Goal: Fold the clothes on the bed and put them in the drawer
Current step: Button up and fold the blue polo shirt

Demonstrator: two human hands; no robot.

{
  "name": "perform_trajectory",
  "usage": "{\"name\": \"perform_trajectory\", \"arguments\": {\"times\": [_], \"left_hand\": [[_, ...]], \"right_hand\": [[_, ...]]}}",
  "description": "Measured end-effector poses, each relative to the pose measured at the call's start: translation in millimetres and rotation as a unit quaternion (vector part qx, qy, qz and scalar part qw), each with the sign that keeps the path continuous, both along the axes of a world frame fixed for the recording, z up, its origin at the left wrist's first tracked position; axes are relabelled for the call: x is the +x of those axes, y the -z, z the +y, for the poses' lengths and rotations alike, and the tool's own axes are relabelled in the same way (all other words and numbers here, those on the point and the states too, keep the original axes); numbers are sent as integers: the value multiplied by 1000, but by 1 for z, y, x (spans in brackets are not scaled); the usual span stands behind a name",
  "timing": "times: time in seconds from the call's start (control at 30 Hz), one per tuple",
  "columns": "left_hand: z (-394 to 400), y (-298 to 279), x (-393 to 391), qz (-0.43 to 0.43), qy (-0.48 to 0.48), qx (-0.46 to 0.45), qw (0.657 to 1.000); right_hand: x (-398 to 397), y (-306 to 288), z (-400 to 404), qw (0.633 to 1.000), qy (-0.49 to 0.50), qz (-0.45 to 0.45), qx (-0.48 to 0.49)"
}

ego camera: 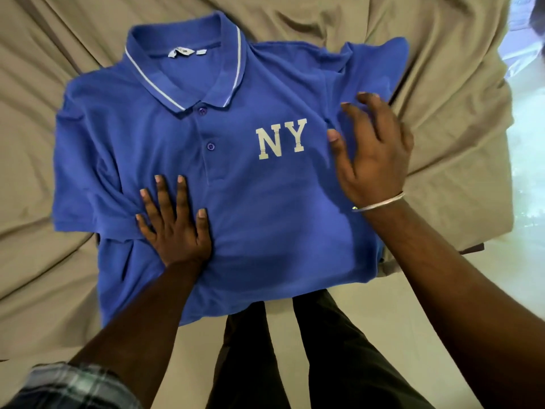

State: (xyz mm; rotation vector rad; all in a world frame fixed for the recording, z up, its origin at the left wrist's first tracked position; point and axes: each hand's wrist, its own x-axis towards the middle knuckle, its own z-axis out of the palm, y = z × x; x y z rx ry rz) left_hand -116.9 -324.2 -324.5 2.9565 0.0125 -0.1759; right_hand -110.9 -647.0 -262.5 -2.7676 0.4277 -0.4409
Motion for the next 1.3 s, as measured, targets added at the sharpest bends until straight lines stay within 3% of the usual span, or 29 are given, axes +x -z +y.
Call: {"name": "perform_trajectory", "arguments": {"times": [0.1, 0.17, 0.27, 0.33, 0.43, 0.57, 0.67, 0.77, 0.83, 0.9, 1.0, 1.1, 1.17, 1.27, 1.3], "left_hand": [[2, 3, 0, -6, 5, 7, 1000], [1, 7, -1, -11, 11, 4, 1000], [3, 12, -1, -17, 11, -5, 1000], [4, 12, 0, -18, 17, -3, 1000], [9, 7, 1, -34, 30, -9, 999], [12, -12, 2, -35, -4, -157, 987], [28, -36, 5, -71, -53, -323, 942], [62, -50, 19, -112, -111, -238, 958], [87, -53, 43, -38, -238, -180, 954], [112, -55, 72, 47, -344, -154, 925], [134, -64, 98, 93, -299, -115, 943], [155, -61, 104, 99, -200, -161, 961], [173, -60, 113, 78, -233, -261, 934], [206, -70, 133, 60, -352, -406, 841], [217, -73, 138, 51, -353, -406, 842]], "right_hand": [[10, 17, 13, 981, 85, 177, 1], [14, 17, 33, 979, 125, 160, -8], [24, 13, 107, 996, 17, 83, -14], [25, 24, 156, 993, -63, 100, -1], [21, 48, 188, 988, -50, 145, -27], [19, 63, 186, 988, -36, 138, -63], [20, 72, 189, 989, -30, 129, -72], [19, 81, 188, 988, -23, 127, -80], [19, 83, 187, 989, -23, 123, -81], [20, 83, 189, 989, -21, 121, -81], [20, 86, 188, 990, -18, 117, -78], [19, 87, 188, 991, -16, 112, -70], [20, 88, 188, 992, -15, 109, -68], [20, 90, 187, 992, -16, 104, -64], [20, 91, 186, 992, -17, 104, -62]]}}
